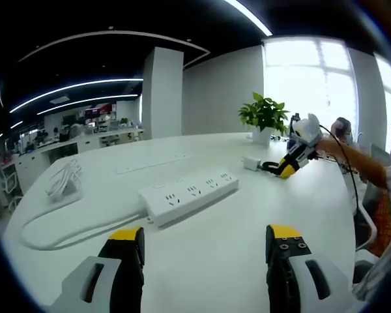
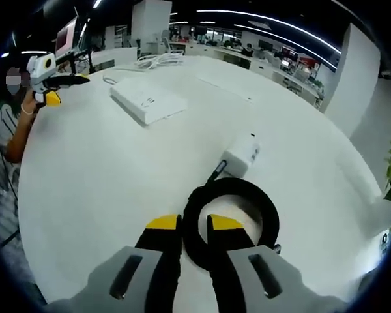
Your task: Straighten the power strip on the desk, plug the charger into it
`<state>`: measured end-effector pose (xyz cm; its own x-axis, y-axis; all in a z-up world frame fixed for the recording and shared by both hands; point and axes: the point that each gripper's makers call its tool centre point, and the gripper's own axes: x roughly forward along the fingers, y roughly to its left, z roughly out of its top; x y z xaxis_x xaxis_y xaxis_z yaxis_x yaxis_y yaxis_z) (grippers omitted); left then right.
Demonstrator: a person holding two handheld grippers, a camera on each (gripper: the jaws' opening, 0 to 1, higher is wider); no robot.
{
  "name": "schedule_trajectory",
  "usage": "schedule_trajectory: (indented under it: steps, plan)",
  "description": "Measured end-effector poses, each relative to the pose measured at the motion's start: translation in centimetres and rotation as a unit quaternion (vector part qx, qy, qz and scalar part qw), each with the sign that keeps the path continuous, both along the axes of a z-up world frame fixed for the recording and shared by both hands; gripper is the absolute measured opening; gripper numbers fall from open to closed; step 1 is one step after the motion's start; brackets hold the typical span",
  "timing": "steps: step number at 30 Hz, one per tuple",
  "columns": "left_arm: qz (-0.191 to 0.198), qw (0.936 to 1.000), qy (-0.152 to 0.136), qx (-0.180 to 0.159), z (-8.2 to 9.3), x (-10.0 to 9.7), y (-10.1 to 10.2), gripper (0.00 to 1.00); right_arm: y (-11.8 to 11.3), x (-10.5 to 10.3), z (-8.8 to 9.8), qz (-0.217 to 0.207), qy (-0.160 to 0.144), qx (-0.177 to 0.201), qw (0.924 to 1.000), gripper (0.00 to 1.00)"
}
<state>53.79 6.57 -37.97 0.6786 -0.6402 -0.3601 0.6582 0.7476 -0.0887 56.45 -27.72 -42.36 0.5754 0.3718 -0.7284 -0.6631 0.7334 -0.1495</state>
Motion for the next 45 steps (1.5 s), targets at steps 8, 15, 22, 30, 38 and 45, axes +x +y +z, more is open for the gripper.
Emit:
schedule_trajectory:
  steps: [8,15,22,30,38,45]
  plan:
    - [-0.002,1.0,-0.001,-0.001,0.1,0.0,-0.2,0.77,0.7,0.0,0.8,-0.01,-0.007,0.031,0.9994,0.08]
    - [-0.001,1.0,-0.002,0.0,0.2,0.1,-0.1,0.77,0.9,0.9,1.8,-0.035,-0.038,0.082,0.9953,0.07]
    - [0.001,1.0,-0.003,-0.002,0.3,0.2,0.0,0.77,0.9,2.2,4.4,-0.058,-0.118,0.128,0.983,0.07]
    - [-0.001,1.0,-0.004,-0.002,0.3,0.0,-0.1,0.77,0.5,3.3,7.9,-0.087,-0.209,0.175,0.9582,0.06]
    - [0.0,1.0,-0.005,-0.002,0.5,0.0,0.0,0.77,1.0,3.7,8.6,-0.102,-0.263,0.185,0.9413,0.06]
    - [0.003,1.0,-0.004,0.0,0.3,0.1,0.3,0.77,2.2,4.0,9.4,-0.105,-0.29,0.2,0.93,0.05]
